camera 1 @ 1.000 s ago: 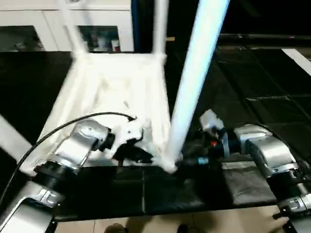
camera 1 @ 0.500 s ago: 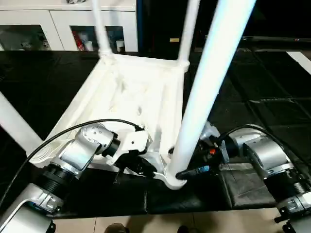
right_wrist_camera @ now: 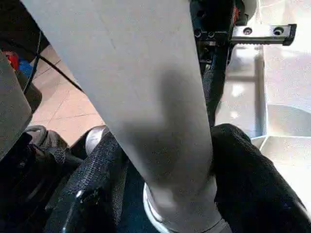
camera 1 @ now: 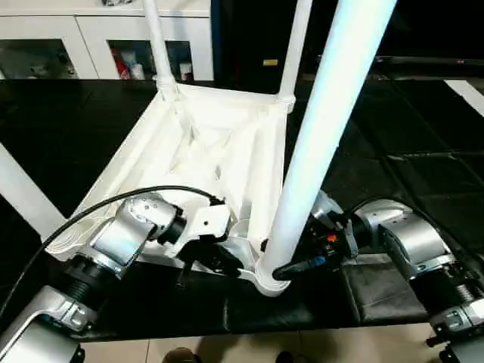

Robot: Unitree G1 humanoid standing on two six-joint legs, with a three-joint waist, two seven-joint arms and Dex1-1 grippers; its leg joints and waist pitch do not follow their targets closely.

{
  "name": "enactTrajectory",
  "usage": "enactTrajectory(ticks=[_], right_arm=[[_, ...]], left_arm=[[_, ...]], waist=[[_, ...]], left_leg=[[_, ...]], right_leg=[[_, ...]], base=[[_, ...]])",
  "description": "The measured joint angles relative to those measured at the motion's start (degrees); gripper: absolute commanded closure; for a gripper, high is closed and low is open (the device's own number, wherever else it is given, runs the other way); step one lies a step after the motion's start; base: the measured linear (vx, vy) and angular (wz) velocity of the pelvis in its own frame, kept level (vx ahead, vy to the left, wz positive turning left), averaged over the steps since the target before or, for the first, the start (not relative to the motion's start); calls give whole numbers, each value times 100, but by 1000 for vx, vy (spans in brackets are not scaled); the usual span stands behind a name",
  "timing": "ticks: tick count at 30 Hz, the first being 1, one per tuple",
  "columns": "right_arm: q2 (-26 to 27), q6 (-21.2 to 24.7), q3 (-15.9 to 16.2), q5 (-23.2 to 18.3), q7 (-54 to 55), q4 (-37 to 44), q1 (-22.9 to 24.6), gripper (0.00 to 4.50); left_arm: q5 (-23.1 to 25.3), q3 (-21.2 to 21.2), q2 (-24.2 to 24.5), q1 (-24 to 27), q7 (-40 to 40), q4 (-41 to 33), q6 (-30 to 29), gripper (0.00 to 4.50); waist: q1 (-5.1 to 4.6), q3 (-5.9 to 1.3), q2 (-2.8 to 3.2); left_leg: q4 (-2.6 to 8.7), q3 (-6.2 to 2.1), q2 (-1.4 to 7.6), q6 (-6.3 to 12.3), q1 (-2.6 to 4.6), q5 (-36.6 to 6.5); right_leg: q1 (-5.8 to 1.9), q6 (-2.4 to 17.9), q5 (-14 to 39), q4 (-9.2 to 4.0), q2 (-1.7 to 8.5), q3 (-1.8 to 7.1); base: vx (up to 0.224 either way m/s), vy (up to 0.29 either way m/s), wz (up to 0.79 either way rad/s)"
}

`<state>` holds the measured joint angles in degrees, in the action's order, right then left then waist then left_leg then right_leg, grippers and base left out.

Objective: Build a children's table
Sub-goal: Rotate leg to tighten

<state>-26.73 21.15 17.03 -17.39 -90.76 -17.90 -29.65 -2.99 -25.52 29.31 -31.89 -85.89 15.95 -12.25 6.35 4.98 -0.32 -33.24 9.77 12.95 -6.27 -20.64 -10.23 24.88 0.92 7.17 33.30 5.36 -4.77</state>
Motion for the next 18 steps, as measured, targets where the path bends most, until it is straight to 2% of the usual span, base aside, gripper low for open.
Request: enactTrajectory(ticks=[4,7,10,11,13,15,18], right_arm=[[118,14,-239,30,526,100,129,230],[375,29,-550,217,1374,62,135,240],[623,111,-817,327,2190,-34,137,247],[714,146,-890,371,2499,-34,138,248],[1011,273,-1097,479,3238,-34,133,249],[1470,361,-1291,648,4219,-17,128,251],[1856,366,-1415,839,5096,-9,93,253]], left_arm=[[-20,187,-130,1,354,41,-495,450],[55,486,-296,-6,944,161,-844,450],[74,701,-575,-15,1582,213,-1227,450],[80,774,-673,-16,1790,232,-1348,450],[129,940,-943,-12,2290,236,-1638,450],[189,1155,-1224,-8,2891,226,-1944,450],[262,1322,-1558,7,3476,145,-2217,450]], waist=[[-32,0,0],[-150,2,-2],[-329,6,-9],[-409,7,-12],[-505,11,-19],[-621,11,-20],[-700,8,-12]], left_leg=[[-7,3,-6,0,6,0],[-12,3,-14,-1,9,0],[-25,-9,-19,-1,14,0],[-30,-21,-19,-1,16,-1],[-33,-43,-17,-2,16,-1],[-46,-120,-20,-5,14,-2],[-29,-190,-6,-5,-12,-3]], right_leg=[[-2,-2,1,18,-1,20],[-2,-35,21,24,-9,41],[3,-38,22,13,-10,34],[3,-38,22,-3,-11,19],[10,-38,22,-35,-9,-28],[2,-38,22,-82,-7,-109],[-8,-38,22,-209,-1,-238]], base=[[0,0,0],[-34,-4,-3],[-18,0,-3],[0,0,0],[0,0,0],[-27,18,-22],[-9,5,-7]])
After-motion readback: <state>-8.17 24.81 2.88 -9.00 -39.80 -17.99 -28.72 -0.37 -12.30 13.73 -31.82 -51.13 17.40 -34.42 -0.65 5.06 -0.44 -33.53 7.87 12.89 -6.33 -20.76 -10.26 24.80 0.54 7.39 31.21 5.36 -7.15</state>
